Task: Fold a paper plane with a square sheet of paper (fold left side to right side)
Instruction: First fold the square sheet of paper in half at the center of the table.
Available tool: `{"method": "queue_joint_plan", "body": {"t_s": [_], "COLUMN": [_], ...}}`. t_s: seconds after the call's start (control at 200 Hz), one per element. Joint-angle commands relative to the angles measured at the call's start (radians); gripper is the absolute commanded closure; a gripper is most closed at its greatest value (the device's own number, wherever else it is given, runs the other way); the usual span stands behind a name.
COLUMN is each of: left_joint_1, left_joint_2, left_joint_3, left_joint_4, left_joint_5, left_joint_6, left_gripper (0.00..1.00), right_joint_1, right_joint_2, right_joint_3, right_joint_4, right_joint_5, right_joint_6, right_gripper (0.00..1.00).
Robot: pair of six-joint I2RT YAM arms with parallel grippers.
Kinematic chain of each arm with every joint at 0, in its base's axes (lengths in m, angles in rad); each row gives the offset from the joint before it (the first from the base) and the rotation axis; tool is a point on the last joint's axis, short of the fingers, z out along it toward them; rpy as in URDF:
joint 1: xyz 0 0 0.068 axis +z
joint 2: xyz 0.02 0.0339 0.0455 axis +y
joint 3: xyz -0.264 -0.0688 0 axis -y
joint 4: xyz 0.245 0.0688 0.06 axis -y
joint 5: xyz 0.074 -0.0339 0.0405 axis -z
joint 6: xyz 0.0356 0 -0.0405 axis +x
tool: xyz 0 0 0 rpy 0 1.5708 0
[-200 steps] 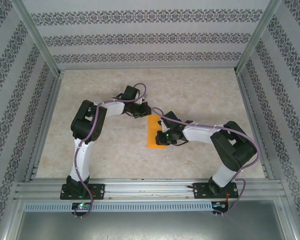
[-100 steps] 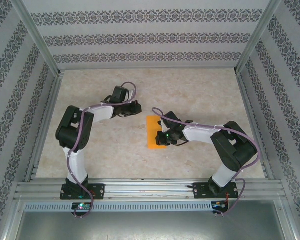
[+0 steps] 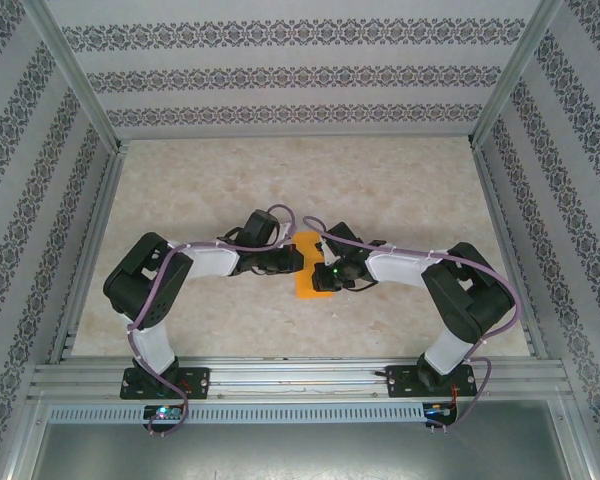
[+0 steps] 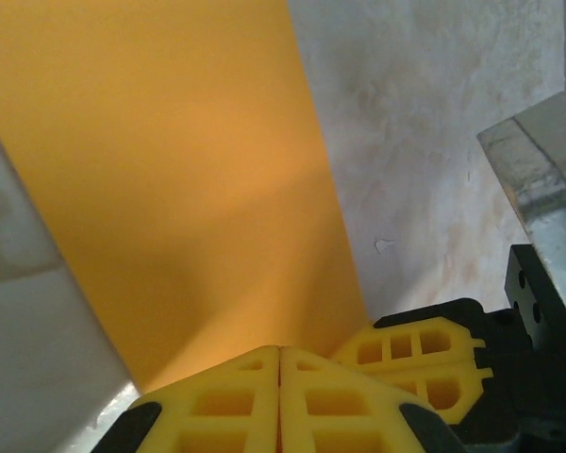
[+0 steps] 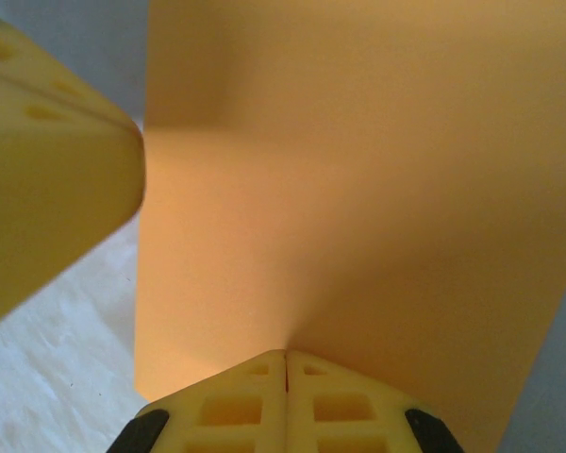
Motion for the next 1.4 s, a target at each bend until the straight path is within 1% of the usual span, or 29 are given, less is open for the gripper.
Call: {"method": "queue_joint_plan", "body": {"t_s": [0.0,0.205,0.39,0.495,0.58,0.759,0.894,1.019,1.144,1.289,1.399], "left_joint_1": [-0.004,-0.015,-0.015,-0.011,-0.002,0.038,0.052,0.05,0.027,0.001,-0.011], "left_joint_2": [0.027,0.068,0.083,0.08,0.086,0.077,0.033,-0.021,-0.058,-0.034,0.007], "left_joint_3": [-0.015,-0.015,-0.028,-0.013,0.007,0.0,0.009,0.011,0.007,-0.009,-0.005], "left_joint_4": [0.082,0.094,0.079,0.022,-0.025,-0.017,-0.043,-0.038,-0.047,0.028,0.042], "left_joint_5": [-0.015,-0.023,-0.092,-0.136,-0.163,-0.174,-0.191,-0.159,-0.138,-0.072,-0.073], "left_joint_6": [-0.039,-0.045,-0.042,-0.026,-0.01,-0.004,0.018,0.02,0.013,-0.056,-0.077], "left_gripper": [0.92,0.92,0.92,0.92,0.92,0.92,0.92,0.91,0.91,0.92,0.92], "right_joint_1": [0.0,0.0,0.0,0.0,0.0,0.0,0.002,0.006,0.011,0.014,0.017], "right_joint_2": [0.051,0.055,0.051,0.043,0.039,0.033,0.026,0.016,0.014,0.02,0.02], "right_joint_3": [-0.032,-0.033,-0.034,-0.035,-0.039,-0.046,-0.053,-0.06,-0.061,-0.061,-0.063], "right_joint_4": [-0.154,-0.162,-0.172,-0.182,-0.182,-0.167,-0.138,-0.104,-0.082,-0.08,-0.077], "right_joint_5": [0.074,0.082,0.081,0.086,0.089,0.077,0.05,0.029,0.026,0.032,0.033], "right_joint_6": [-0.012,-0.014,-0.017,-0.02,-0.021,-0.011,0.007,0.034,0.052,0.057,0.06], "right_gripper": [1.0,1.0,1.0,1.0,1.0,1.0,1.0,1.0,1.0,1.0,1.0]}}
